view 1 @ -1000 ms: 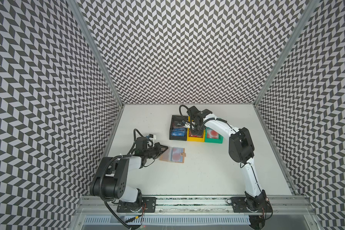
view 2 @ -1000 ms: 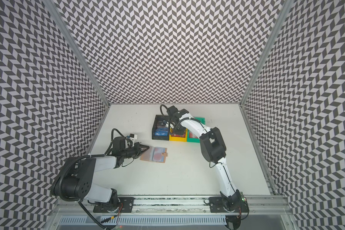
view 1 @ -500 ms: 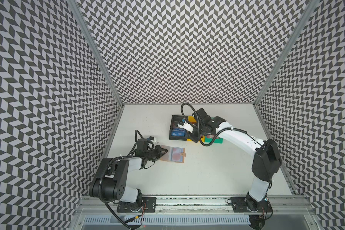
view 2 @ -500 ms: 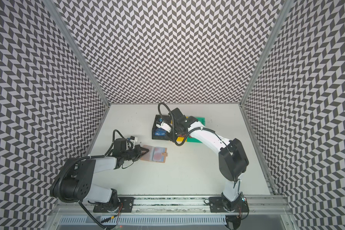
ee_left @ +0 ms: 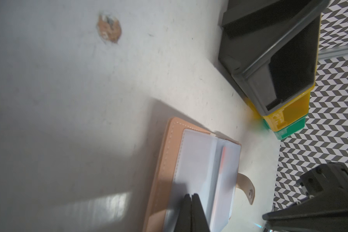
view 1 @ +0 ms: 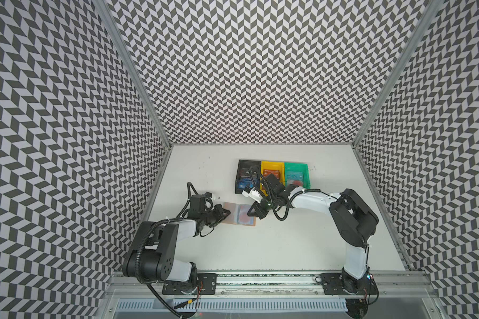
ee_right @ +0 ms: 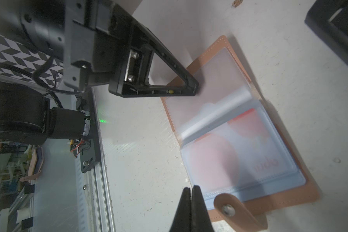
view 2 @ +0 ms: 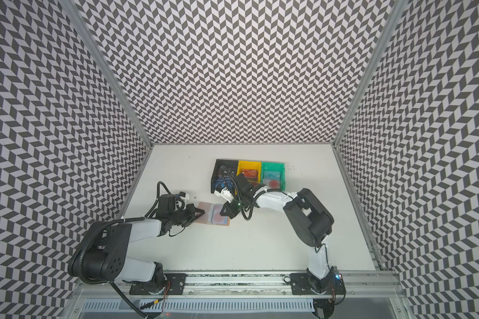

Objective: Take the credit cards out of the card holder
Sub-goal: Flip over the card slot in the card holder.

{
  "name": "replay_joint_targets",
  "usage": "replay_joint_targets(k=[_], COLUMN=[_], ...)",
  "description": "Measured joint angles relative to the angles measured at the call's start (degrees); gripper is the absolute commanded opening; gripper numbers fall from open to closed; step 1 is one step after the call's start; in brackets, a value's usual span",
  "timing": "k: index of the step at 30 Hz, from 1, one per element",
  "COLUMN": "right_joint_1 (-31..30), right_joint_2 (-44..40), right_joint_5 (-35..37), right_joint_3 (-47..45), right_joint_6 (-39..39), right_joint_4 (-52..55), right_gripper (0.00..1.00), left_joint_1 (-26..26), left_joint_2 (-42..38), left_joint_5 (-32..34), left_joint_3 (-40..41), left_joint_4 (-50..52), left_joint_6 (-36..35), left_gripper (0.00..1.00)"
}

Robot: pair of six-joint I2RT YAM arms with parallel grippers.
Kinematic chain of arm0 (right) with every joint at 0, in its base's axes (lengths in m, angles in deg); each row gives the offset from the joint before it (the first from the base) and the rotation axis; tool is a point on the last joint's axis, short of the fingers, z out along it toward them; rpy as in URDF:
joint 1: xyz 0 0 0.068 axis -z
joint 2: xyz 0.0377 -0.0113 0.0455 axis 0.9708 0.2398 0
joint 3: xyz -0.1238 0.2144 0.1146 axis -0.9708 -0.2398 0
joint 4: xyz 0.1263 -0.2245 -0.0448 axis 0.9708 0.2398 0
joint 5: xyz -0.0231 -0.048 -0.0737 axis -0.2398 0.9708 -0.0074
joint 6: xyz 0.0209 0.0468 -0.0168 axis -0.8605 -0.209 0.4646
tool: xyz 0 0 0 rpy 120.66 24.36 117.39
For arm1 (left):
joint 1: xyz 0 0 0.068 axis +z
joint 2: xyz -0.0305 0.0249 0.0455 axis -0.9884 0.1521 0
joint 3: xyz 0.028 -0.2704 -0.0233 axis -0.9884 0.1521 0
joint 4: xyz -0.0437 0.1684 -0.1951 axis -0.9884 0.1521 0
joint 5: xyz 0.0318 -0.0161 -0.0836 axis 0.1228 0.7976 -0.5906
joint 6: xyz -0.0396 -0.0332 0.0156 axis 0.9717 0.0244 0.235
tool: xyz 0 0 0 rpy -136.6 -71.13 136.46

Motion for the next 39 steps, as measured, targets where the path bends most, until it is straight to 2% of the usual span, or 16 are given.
replay_joint_targets(k=[9,18,39], right_joint_1=[0.9,3.5,3.2], right_joint_2=[4.1,4.2,6.9], right_joint_5=[0.7,1.5,-0.1], right_joint_3=[0.1,0.1,2.4], right_joint_6=[-1.7,-1.9,-2.1], right_joint_4=[-0.6,-0.6,-1.6], right_gripper=[0.00,0.00,0.00], left_joint_1=[-0.1,-0.2,-0.3], left_joint_2=[0.7,1.4,2.6], left_joint_5=[0.7,1.0,0.6], left_joint_3=[0.1,0.3,0.7], left_joint_4=[-0.2,-1.3,-3.5], left_joint_6=[-0.5,-0.6,-0.6], left_gripper=[0.00,0.00,0.00])
